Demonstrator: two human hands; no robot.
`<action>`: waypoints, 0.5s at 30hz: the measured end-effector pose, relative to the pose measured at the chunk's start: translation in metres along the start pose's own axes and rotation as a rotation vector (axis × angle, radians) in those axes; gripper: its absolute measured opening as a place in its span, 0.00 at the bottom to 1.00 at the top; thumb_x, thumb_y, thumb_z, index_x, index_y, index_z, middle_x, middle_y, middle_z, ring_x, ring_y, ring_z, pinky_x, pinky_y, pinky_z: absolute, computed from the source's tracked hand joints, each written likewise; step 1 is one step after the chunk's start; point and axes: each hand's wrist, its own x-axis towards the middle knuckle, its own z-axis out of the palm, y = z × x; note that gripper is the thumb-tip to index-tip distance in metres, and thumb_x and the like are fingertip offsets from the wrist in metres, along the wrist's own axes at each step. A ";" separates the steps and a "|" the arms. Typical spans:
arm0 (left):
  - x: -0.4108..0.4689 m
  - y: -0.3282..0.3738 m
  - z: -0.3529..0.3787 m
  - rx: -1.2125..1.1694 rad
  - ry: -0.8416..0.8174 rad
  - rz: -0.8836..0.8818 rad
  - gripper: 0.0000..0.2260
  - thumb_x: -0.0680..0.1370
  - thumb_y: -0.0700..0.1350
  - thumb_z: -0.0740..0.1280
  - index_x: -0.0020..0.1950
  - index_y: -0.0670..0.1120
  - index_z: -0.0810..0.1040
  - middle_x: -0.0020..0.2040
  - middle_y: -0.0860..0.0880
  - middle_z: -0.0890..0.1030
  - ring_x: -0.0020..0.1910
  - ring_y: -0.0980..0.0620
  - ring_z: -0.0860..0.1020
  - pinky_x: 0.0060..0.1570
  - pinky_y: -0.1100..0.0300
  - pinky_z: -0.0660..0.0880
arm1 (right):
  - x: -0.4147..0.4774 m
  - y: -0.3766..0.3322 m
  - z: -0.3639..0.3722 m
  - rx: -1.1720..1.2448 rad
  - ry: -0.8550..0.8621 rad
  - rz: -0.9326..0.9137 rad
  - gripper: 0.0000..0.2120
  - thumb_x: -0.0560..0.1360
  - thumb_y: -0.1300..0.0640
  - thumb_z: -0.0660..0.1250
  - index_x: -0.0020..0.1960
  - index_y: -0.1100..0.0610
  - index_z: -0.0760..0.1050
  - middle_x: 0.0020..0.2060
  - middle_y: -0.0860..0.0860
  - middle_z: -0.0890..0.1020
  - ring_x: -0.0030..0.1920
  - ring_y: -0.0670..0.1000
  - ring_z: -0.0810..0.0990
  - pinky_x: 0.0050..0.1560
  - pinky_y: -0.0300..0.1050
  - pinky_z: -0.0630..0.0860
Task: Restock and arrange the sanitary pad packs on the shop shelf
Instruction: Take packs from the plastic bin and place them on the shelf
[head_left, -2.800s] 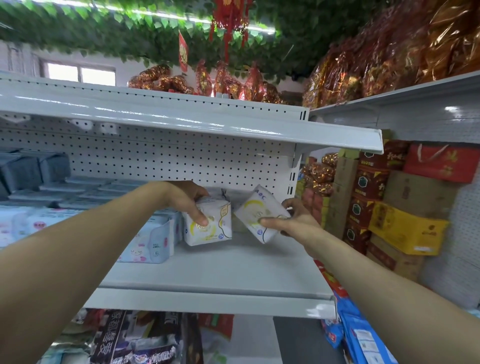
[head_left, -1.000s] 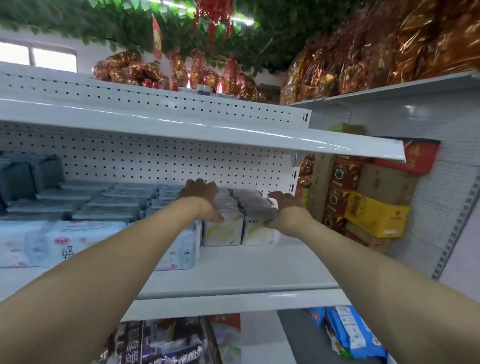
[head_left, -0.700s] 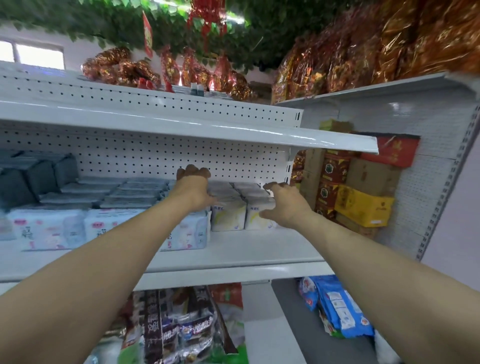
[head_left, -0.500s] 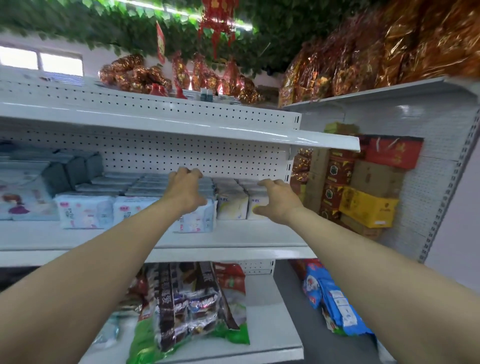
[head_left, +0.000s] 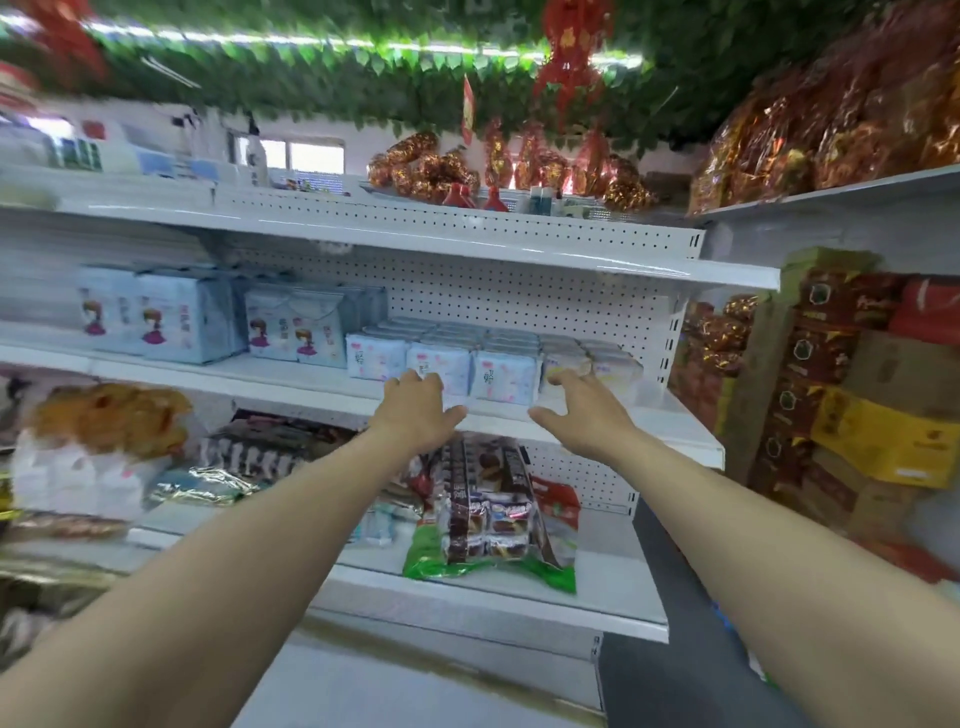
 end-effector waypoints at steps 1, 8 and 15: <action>-0.010 -0.006 -0.003 0.009 -0.003 -0.015 0.27 0.81 0.60 0.61 0.74 0.43 0.67 0.72 0.39 0.66 0.72 0.35 0.62 0.68 0.42 0.67 | -0.006 -0.009 0.003 0.003 -0.013 -0.007 0.32 0.80 0.42 0.65 0.78 0.54 0.61 0.76 0.55 0.65 0.73 0.58 0.68 0.68 0.53 0.69; -0.052 -0.055 -0.019 0.088 0.004 -0.068 0.27 0.81 0.59 0.60 0.72 0.42 0.69 0.70 0.38 0.68 0.69 0.36 0.65 0.67 0.44 0.67 | -0.027 -0.061 0.038 0.045 -0.093 -0.058 0.31 0.80 0.43 0.65 0.78 0.54 0.61 0.76 0.57 0.64 0.72 0.59 0.70 0.68 0.52 0.69; -0.034 -0.141 -0.001 0.084 -0.061 -0.096 0.27 0.81 0.60 0.61 0.69 0.40 0.72 0.69 0.36 0.70 0.70 0.35 0.64 0.70 0.43 0.62 | -0.001 -0.105 0.112 0.034 -0.190 -0.057 0.28 0.79 0.44 0.67 0.75 0.54 0.65 0.70 0.57 0.70 0.66 0.59 0.74 0.64 0.51 0.71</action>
